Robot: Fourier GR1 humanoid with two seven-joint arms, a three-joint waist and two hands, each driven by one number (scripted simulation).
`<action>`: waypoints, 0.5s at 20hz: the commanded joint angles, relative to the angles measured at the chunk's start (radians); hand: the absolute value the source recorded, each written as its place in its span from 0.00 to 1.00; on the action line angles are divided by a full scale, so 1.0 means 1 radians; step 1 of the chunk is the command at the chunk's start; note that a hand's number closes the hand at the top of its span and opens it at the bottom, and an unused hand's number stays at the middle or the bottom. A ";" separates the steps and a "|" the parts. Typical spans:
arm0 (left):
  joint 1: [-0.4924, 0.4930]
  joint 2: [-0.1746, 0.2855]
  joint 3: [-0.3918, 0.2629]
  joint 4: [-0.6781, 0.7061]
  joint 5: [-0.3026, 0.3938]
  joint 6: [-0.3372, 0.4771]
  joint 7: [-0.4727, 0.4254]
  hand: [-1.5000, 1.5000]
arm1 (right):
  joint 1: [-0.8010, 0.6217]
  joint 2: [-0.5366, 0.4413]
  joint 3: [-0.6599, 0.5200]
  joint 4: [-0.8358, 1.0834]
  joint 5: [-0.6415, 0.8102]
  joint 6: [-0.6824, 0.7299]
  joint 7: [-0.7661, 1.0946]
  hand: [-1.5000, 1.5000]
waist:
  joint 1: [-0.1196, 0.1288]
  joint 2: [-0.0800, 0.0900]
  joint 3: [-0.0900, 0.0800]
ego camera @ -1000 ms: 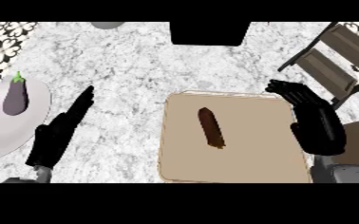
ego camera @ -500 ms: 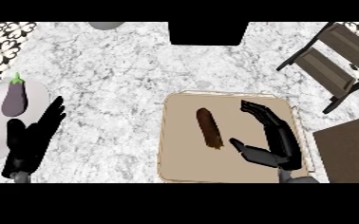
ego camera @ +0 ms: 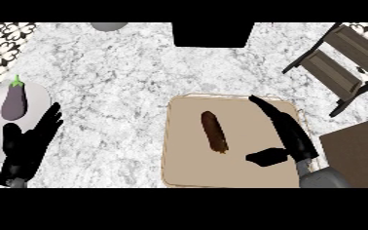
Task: Pick the sweet potato from the tray and place it in the tiered basket
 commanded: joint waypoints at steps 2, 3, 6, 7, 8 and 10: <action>-0.015 -0.020 0.002 0.046 -0.010 -0.008 -0.029 0.50 | -0.152 0.062 0.149 -0.064 0.076 0.172 0.343 0.00 | 0.000 0.001 0.003; 0.021 0.005 0.021 0.039 0.006 -0.034 -0.037 0.50 | -0.173 0.049 0.143 -0.136 0.052 0.233 0.426 0.00 | -0.003 -0.003 0.003; -0.044 -0.019 0.033 0.076 0.009 -0.043 -0.014 0.50 | -0.274 0.140 0.131 -0.132 0.042 0.282 0.565 0.00 | -0.014 0.001 0.006; -0.028 -0.038 0.025 0.077 -0.014 -0.024 -0.039 0.50 | -0.294 0.161 0.126 -0.153 0.036 0.303 0.625 0.00 | -0.014 0.001 0.006; -0.001 -0.031 0.035 0.048 0.005 -0.049 -0.037 0.50 | -0.331 0.182 0.106 -0.132 0.027 0.322 0.661 0.00 | -0.010 0.001 0.006; -0.045 -0.006 0.067 0.100 0.000 -0.064 -0.038 0.50 | -0.343 0.237 0.115 -0.156 0.012 0.348 0.761 0.00 | -0.015 0.001 0.006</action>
